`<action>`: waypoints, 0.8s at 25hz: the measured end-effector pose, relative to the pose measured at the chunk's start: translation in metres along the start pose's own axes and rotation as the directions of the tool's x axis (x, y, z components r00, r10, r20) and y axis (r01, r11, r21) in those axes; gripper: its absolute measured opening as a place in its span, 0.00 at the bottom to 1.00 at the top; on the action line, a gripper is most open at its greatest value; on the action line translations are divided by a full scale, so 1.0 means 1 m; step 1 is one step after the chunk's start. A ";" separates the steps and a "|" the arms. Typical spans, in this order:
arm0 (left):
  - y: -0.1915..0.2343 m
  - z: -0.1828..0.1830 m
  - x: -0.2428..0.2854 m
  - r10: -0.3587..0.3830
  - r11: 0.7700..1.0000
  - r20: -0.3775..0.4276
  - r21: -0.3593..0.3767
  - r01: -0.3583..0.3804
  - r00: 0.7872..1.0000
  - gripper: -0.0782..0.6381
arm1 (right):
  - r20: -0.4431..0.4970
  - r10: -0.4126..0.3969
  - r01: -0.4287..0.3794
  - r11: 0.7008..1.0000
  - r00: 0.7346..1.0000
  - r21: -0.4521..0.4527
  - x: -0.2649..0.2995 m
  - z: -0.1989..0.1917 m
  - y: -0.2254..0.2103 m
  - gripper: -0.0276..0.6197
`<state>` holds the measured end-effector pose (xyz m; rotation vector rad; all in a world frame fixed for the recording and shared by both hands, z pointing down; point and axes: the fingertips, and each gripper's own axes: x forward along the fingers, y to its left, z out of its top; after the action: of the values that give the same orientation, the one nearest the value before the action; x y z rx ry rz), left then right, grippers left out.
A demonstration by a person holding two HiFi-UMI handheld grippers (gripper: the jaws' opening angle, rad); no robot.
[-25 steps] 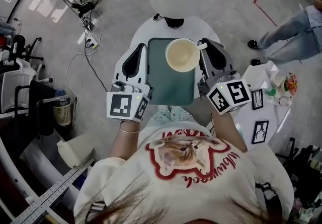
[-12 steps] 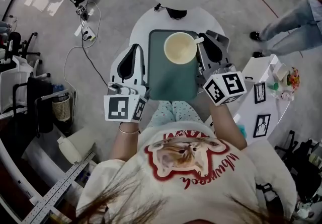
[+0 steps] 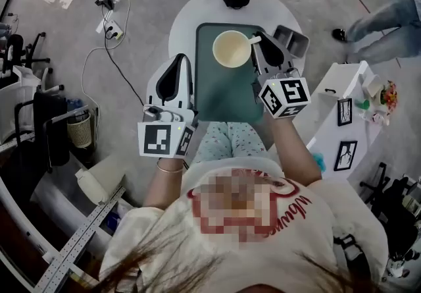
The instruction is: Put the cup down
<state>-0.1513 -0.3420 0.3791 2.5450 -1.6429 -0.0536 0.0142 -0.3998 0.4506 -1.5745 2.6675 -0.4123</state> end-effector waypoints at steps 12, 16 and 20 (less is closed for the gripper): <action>0.012 -0.024 -0.008 0.024 1.000 -0.047 -0.009 -0.024 0.999 0.13 | -0.096 -0.029 0.034 0.998 0.995 0.048 0.025 -0.069 -0.017 0.12; 0.014 -0.028 -0.010 0.030 0.999 -0.050 -0.013 -0.030 0.998 0.13 | -0.122 -0.029 0.035 0.998 0.992 0.050 0.032 -0.084 -0.018 0.12; 0.018 -0.032 -0.012 0.037 0.999 -0.059 -0.018 -0.038 0.998 0.13 | -0.145 -0.032 0.040 0.998 0.989 0.052 0.039 -0.096 -0.018 0.12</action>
<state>-0.1696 -0.3358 0.4121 2.4763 -1.6599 0.0079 -0.0035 -0.4210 0.5516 -1.6396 2.7076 -0.6182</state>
